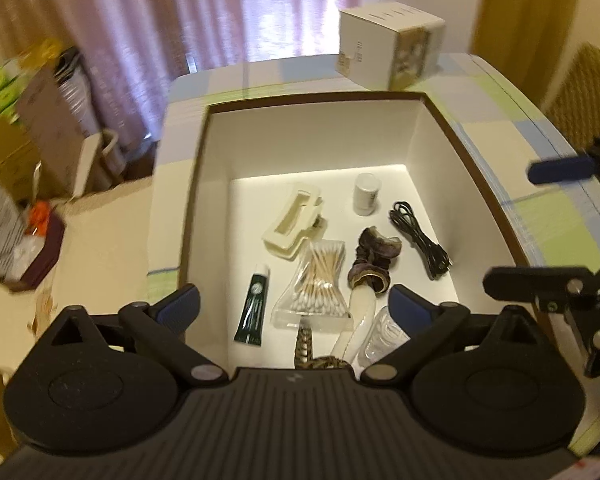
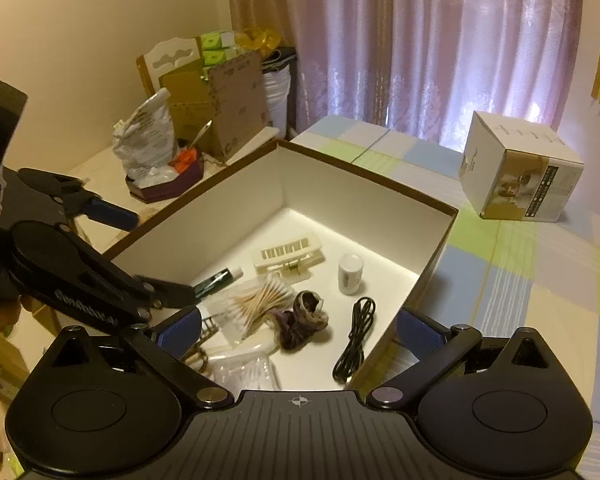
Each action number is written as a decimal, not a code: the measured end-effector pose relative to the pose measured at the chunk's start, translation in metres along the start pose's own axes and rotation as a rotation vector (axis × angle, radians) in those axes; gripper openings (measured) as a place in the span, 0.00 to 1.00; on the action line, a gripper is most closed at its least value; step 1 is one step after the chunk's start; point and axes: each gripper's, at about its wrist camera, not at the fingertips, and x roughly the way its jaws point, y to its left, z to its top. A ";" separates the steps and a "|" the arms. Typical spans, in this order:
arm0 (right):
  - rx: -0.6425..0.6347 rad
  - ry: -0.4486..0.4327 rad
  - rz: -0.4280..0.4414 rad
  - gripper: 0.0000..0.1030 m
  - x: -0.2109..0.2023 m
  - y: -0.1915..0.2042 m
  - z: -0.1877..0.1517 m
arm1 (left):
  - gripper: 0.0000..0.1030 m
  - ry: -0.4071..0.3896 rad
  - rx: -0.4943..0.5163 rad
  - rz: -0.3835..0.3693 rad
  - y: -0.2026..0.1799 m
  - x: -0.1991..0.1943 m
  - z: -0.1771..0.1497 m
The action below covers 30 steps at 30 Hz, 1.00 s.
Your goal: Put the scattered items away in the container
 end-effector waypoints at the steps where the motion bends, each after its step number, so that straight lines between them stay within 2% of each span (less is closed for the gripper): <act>1: -0.005 0.004 0.002 0.98 -0.002 0.000 -0.001 | 0.97 -0.002 -0.024 0.009 0.000 -0.004 -0.002; 16: -0.095 0.036 0.099 0.98 -0.039 -0.001 -0.033 | 0.98 -0.052 -0.199 0.094 -0.031 -0.060 -0.032; 24: -0.111 0.031 0.128 0.98 -0.060 -0.011 -0.048 | 0.98 -0.065 -0.237 0.097 -0.061 -0.082 -0.043; 30: -0.123 0.031 0.147 0.98 -0.073 -0.019 -0.057 | 0.98 -0.062 -0.245 0.129 -0.090 -0.094 -0.047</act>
